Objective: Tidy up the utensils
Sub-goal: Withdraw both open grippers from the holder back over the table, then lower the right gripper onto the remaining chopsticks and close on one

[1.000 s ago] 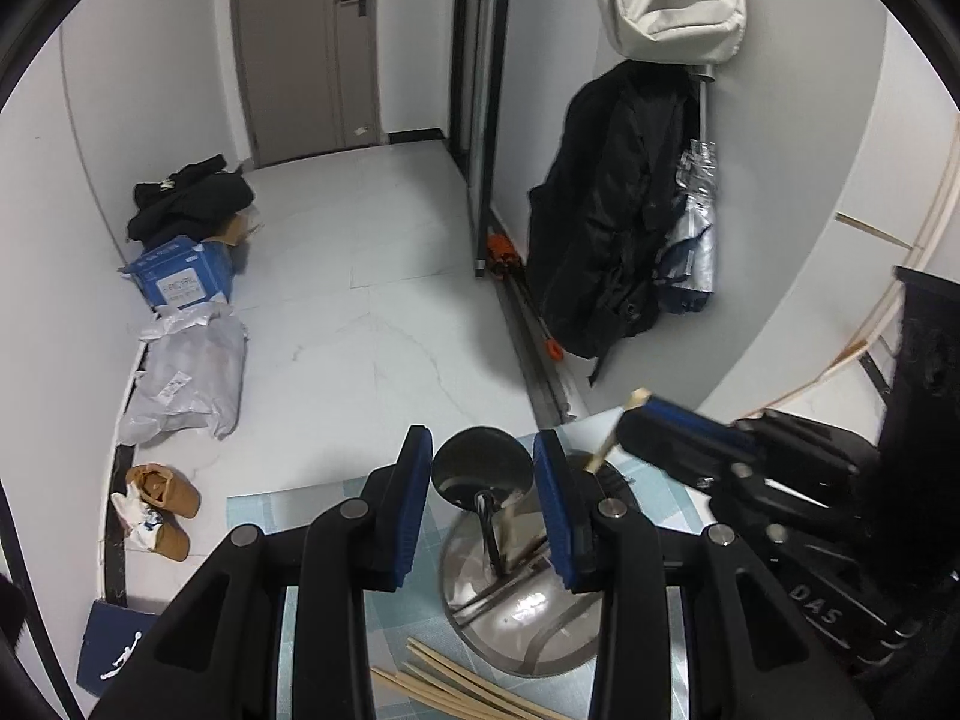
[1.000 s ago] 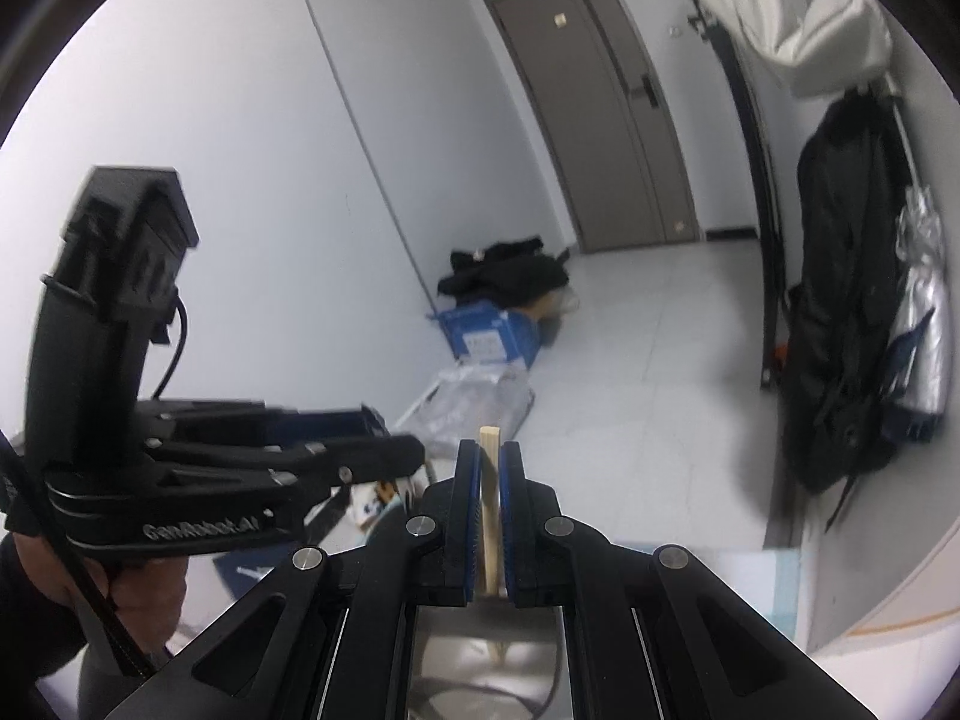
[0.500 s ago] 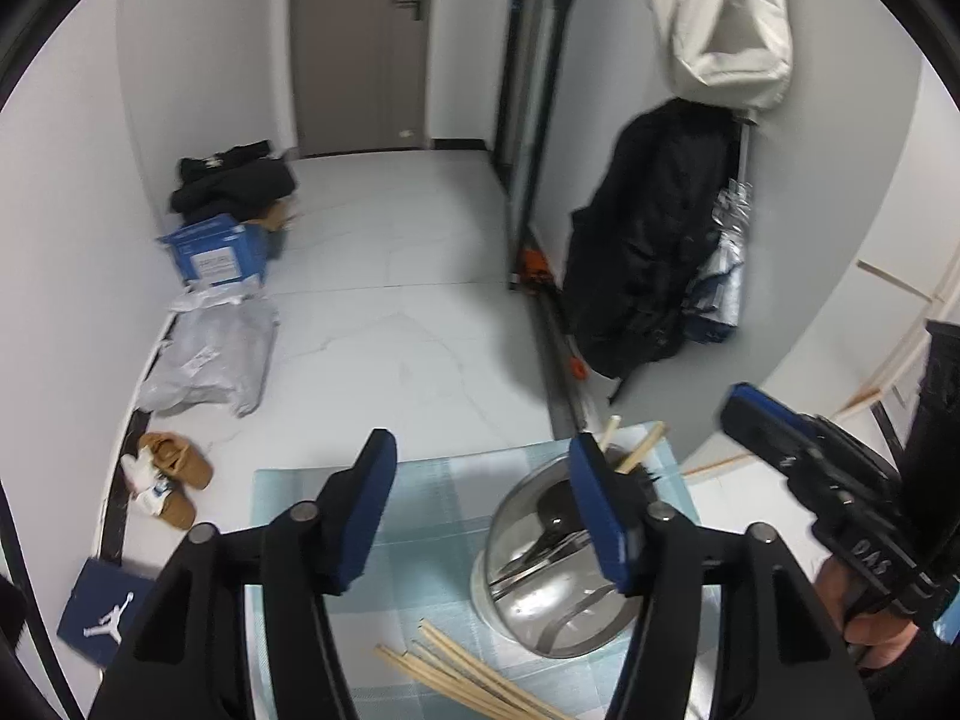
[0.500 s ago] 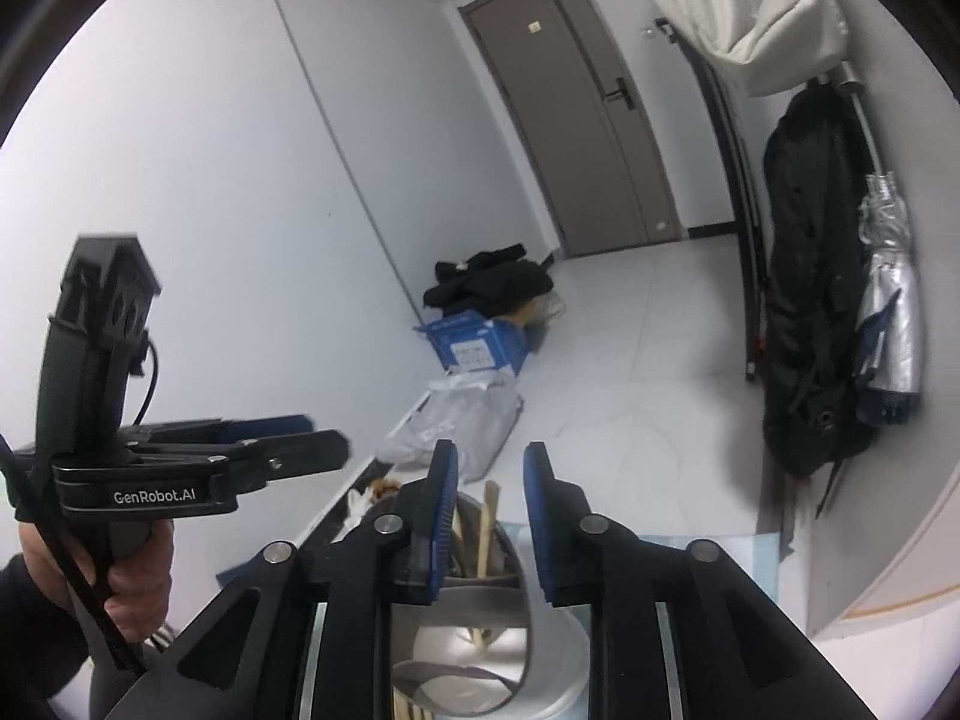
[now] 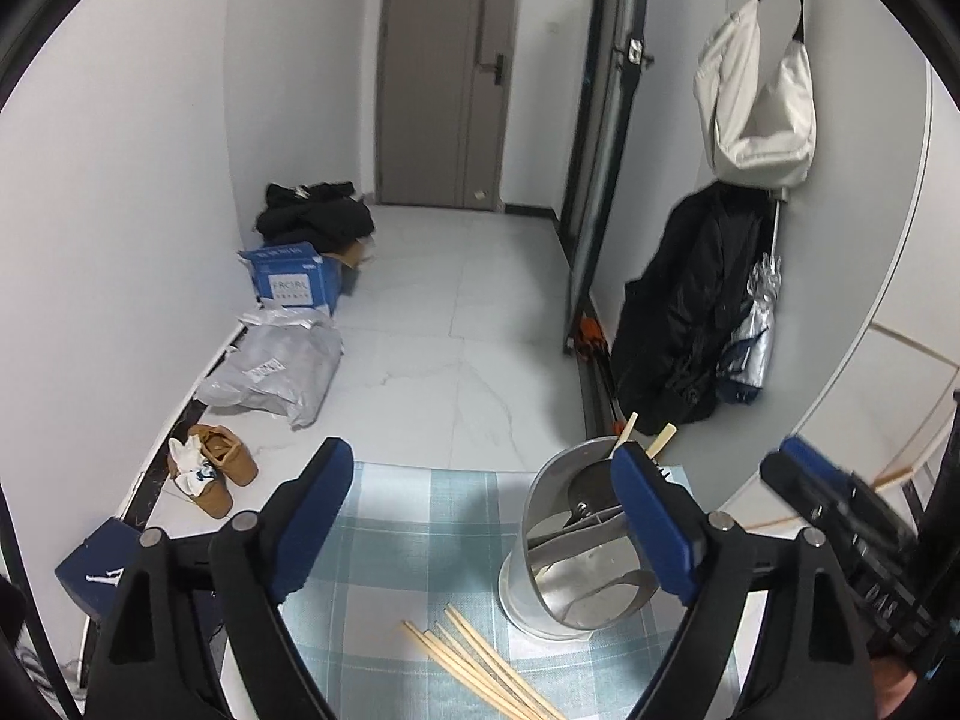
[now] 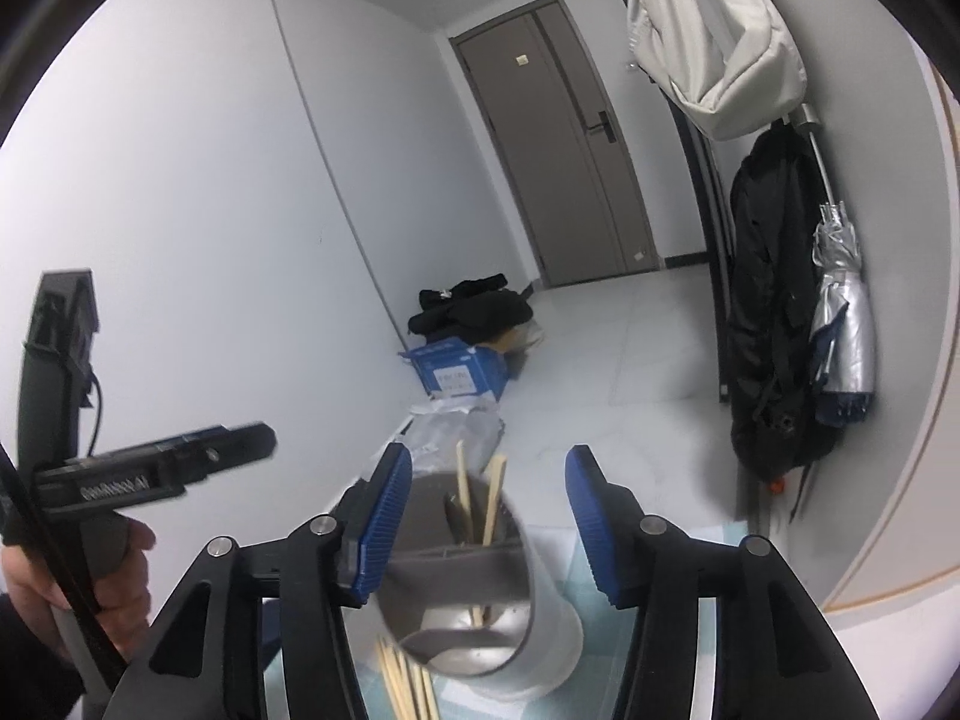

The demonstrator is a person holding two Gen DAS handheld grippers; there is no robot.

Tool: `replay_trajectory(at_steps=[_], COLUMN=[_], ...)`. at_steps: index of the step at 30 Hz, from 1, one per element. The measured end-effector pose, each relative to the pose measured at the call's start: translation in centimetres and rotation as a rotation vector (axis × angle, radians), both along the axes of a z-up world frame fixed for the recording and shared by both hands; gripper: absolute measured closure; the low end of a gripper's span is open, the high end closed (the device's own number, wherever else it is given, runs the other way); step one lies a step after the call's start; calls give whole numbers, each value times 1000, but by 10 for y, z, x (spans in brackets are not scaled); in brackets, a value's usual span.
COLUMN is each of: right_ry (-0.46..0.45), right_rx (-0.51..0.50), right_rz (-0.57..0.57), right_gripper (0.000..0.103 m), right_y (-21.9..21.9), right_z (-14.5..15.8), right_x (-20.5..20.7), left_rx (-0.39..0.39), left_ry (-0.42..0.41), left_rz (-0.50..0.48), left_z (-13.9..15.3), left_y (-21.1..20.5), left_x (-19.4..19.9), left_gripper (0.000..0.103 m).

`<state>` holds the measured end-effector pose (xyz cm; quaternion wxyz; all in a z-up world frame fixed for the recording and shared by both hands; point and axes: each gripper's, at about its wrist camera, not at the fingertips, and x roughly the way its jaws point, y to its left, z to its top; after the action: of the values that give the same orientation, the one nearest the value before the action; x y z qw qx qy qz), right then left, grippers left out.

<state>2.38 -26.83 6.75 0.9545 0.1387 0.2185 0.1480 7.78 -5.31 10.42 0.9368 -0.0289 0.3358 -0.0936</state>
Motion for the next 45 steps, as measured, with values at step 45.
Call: replay_trajectory(at_steps=[45], right_ry=[289], right_rx=[-314], right_rz=[166], right_gripper=[19], right_y=[111], right_z=[-131], right_x=[-56], left_rx=[-211], left_ry=[163], left_rz=[264], left_z=[-125], left_y=[101], left_x=[-54], left_gripper=[1])
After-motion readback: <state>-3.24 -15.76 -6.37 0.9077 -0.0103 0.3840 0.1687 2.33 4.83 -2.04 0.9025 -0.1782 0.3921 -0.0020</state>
